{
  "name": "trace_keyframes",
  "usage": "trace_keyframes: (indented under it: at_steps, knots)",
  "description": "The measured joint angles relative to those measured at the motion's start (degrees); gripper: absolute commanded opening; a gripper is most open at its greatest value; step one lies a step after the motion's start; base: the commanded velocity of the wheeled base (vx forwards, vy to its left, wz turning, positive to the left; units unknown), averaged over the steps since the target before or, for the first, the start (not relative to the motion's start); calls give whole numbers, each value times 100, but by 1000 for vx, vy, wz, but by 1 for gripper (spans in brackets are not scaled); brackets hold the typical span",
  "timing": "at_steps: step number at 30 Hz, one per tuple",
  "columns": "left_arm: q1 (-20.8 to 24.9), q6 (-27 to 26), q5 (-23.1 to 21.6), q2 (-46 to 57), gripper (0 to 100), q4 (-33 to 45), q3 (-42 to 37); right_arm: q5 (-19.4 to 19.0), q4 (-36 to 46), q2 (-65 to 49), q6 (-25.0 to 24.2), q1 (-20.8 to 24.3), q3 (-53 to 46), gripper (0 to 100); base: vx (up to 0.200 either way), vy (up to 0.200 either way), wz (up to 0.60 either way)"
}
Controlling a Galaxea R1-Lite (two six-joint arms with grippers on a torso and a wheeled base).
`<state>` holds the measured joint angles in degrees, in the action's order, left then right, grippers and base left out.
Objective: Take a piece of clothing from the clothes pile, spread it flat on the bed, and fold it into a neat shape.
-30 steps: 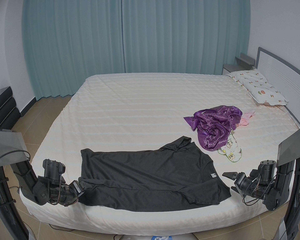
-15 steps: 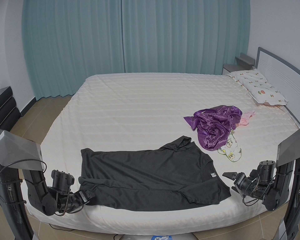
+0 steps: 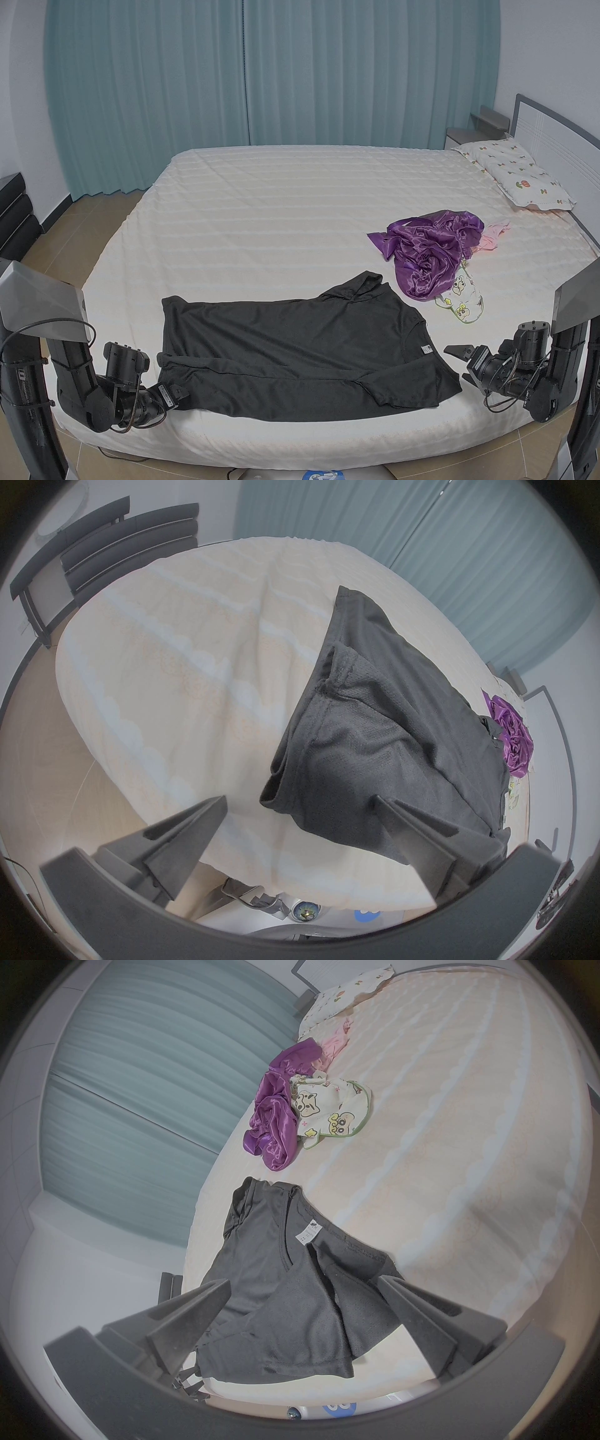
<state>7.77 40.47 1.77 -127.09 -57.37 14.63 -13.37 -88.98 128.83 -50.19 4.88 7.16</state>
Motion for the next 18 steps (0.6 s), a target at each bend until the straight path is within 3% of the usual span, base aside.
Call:
trace_keyframes:
  at_steps: [8,18]
  knots:
    - [-124,-27,20,11,0,6,37,66,0,149,369,352,-210,100,0,0,0]
    - [-347,-322,33,219,0,90,-13,785,-2,568,363,916,-179,100,0,0,0]
